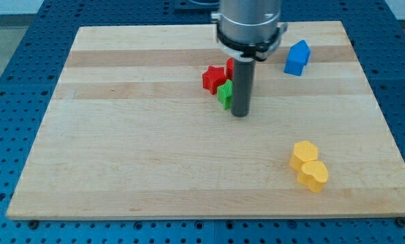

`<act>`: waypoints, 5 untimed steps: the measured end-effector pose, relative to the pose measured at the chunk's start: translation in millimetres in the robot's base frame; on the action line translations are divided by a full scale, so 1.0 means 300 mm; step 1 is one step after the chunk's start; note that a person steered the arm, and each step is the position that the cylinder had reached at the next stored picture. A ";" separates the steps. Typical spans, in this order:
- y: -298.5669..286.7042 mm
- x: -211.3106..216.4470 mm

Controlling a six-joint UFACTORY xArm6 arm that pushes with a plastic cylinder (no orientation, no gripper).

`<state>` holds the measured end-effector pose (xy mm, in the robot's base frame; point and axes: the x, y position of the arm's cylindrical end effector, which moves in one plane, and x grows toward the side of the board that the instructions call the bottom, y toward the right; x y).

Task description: Move your arm to the center

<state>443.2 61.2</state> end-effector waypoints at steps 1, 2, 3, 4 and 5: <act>0.116 0.000; 0.218 0.010; 0.313 0.060; 0.396 0.165; 0.447 0.275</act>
<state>525.7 195.3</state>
